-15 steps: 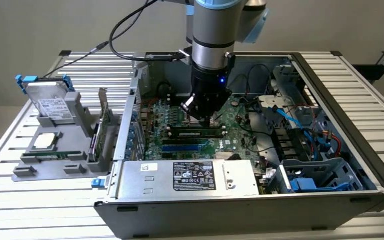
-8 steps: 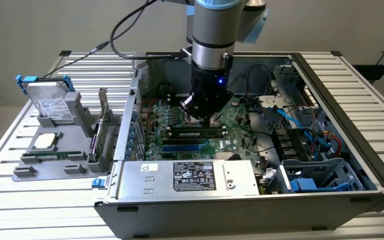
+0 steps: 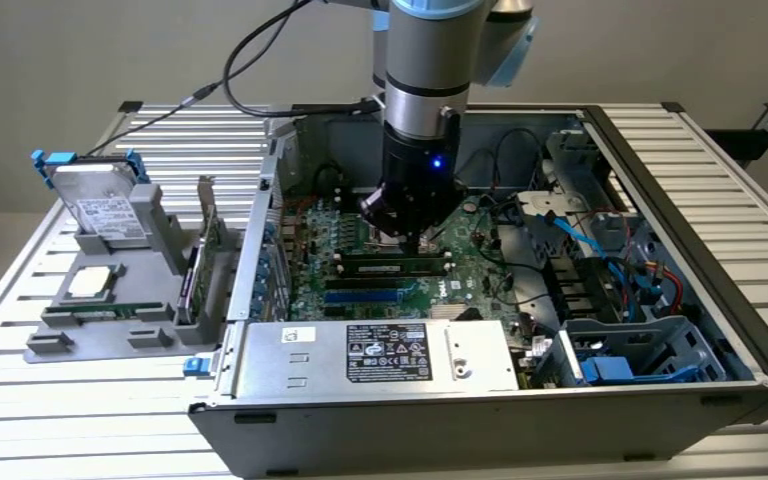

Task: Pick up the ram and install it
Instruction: 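Press down the ram until it locks into place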

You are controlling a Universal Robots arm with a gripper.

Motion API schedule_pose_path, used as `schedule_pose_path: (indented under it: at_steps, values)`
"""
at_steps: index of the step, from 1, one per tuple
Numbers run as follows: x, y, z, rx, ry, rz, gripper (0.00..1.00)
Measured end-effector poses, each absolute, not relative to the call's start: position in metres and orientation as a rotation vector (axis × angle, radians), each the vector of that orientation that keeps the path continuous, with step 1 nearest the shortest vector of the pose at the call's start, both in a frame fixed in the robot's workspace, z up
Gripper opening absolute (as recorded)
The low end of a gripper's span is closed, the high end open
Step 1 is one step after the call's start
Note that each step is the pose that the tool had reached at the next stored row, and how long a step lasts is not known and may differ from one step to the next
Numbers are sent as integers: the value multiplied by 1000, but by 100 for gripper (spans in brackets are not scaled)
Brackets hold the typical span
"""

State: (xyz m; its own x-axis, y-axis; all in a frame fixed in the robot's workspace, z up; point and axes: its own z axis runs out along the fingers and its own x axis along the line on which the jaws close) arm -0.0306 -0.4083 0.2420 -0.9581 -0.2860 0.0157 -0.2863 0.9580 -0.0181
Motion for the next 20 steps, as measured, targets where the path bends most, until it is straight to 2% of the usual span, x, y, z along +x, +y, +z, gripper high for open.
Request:
schedule_pose_path:
  at_steps: [20]
  values:
    - [-31,-408,242,23,-3126,29,10]
